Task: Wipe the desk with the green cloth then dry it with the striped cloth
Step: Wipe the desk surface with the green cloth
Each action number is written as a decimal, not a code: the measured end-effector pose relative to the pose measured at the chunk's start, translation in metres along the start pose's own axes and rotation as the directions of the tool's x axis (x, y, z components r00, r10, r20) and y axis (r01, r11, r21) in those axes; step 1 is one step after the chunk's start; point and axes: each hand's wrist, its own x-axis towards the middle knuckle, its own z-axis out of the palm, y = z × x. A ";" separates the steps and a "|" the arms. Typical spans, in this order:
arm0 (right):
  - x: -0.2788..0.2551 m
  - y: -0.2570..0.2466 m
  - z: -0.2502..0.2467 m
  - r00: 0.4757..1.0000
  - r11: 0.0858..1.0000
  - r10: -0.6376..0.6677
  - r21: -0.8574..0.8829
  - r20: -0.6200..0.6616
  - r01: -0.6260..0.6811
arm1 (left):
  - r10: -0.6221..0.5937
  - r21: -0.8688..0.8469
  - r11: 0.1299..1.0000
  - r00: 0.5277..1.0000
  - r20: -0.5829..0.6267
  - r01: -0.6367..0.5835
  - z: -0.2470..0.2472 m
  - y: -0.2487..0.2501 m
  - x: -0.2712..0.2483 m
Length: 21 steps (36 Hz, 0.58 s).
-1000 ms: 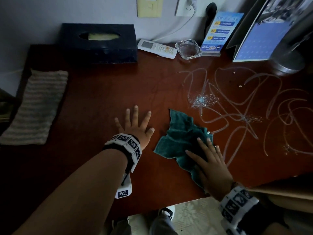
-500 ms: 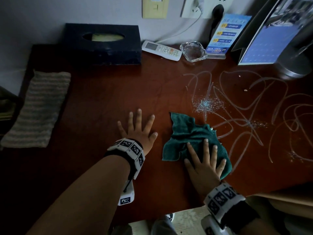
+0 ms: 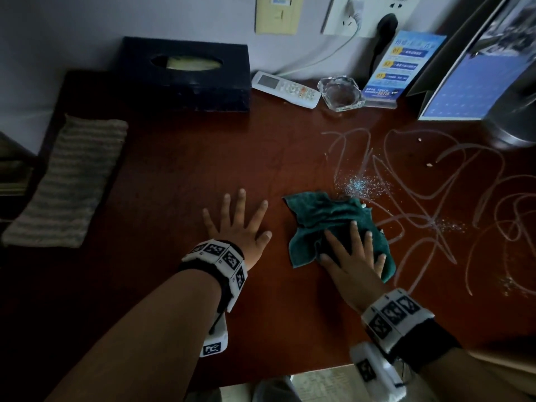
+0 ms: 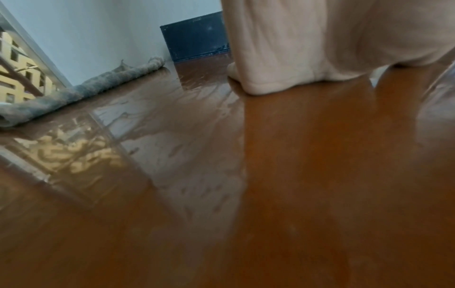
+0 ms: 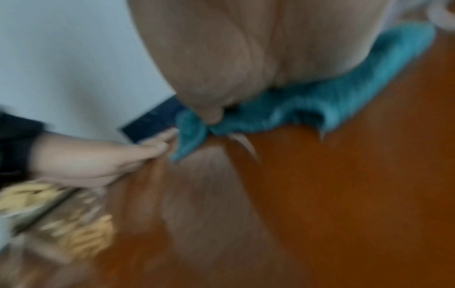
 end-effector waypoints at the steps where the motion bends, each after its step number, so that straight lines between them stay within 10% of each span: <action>1: -0.001 0.002 -0.006 0.998 0.999 -0.035 -0.009 -0.043 0.034 | 0.000 -0.002 1.000 1.000 0.001 0.000 0.000 0.000 0.000; 10: 0.029 0.016 -0.044 0.804 0.699 -0.576 -0.420 0.148 0.578 | -0.013 -0.005 1.000 0.999 0.050 0.013 -0.006 0.000 -0.002; 21: 0.079 0.027 -0.042 0.674 0.480 -0.668 -0.508 0.317 0.715 | -0.047 0.002 0.999 0.998 0.029 0.047 -0.001 0.000 0.002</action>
